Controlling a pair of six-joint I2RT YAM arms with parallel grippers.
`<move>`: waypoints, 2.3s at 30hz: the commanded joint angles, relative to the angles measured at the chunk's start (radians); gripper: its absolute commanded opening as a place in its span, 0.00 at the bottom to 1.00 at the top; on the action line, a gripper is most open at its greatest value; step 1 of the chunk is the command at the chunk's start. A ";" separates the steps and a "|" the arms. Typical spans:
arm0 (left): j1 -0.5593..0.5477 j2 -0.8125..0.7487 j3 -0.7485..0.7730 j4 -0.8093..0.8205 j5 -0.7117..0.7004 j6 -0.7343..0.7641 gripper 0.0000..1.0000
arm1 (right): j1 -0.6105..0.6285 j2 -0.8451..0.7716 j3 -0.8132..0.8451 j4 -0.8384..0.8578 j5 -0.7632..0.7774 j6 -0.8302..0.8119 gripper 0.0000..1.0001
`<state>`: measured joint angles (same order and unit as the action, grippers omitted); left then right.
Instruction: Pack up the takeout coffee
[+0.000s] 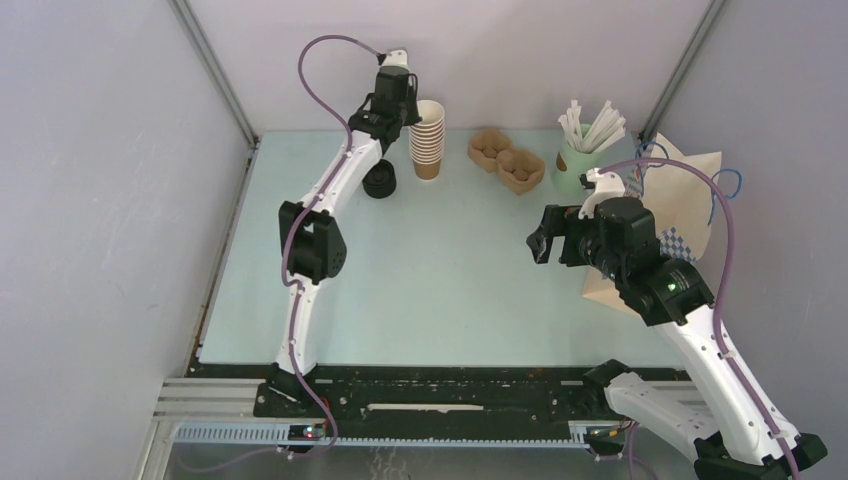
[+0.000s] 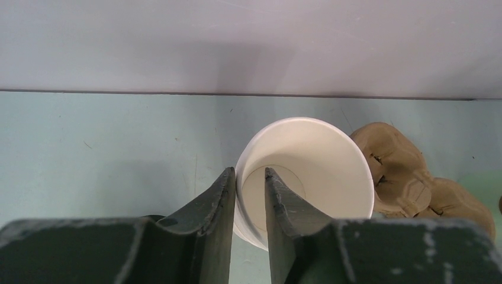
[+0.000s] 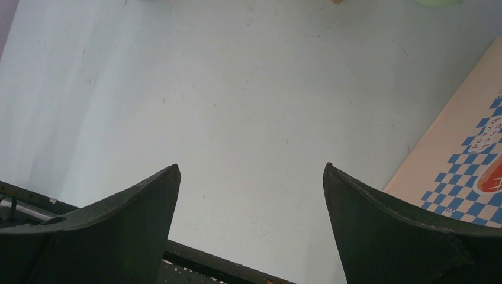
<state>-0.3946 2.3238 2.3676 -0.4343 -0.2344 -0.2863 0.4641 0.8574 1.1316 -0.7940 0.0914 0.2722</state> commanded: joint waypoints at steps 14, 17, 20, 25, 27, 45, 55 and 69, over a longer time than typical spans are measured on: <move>-0.008 0.007 0.010 0.011 -0.038 0.032 0.29 | -0.008 -0.011 -0.001 0.029 -0.019 0.023 0.99; -0.008 0.007 0.006 0.010 -0.040 0.032 0.32 | -0.008 -0.010 0.000 0.030 -0.022 0.024 0.99; -0.008 0.008 0.004 0.009 -0.040 0.032 0.30 | -0.008 -0.008 0.000 0.031 -0.024 0.025 0.99; -0.008 0.009 0.002 0.009 -0.044 0.032 0.27 | -0.008 -0.008 -0.001 0.026 -0.023 0.025 0.99; -0.007 0.010 0.001 0.008 -0.043 0.032 0.25 | -0.008 -0.006 -0.001 0.027 -0.024 0.027 0.99; -0.006 -0.007 0.011 0.009 -0.049 0.038 0.16 | -0.008 -0.004 -0.001 0.032 -0.026 0.027 0.99; -0.007 -0.034 0.042 0.002 -0.041 0.032 0.02 | -0.006 -0.002 -0.001 0.037 -0.027 0.031 0.99; -0.005 -0.069 0.110 0.005 -0.024 -0.004 0.00 | -0.008 -0.003 0.000 0.040 -0.021 0.030 0.99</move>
<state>-0.3965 2.3379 2.3760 -0.4446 -0.2554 -0.2813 0.4641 0.8566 1.1316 -0.7876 0.0689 0.2874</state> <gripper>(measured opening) 0.056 0.990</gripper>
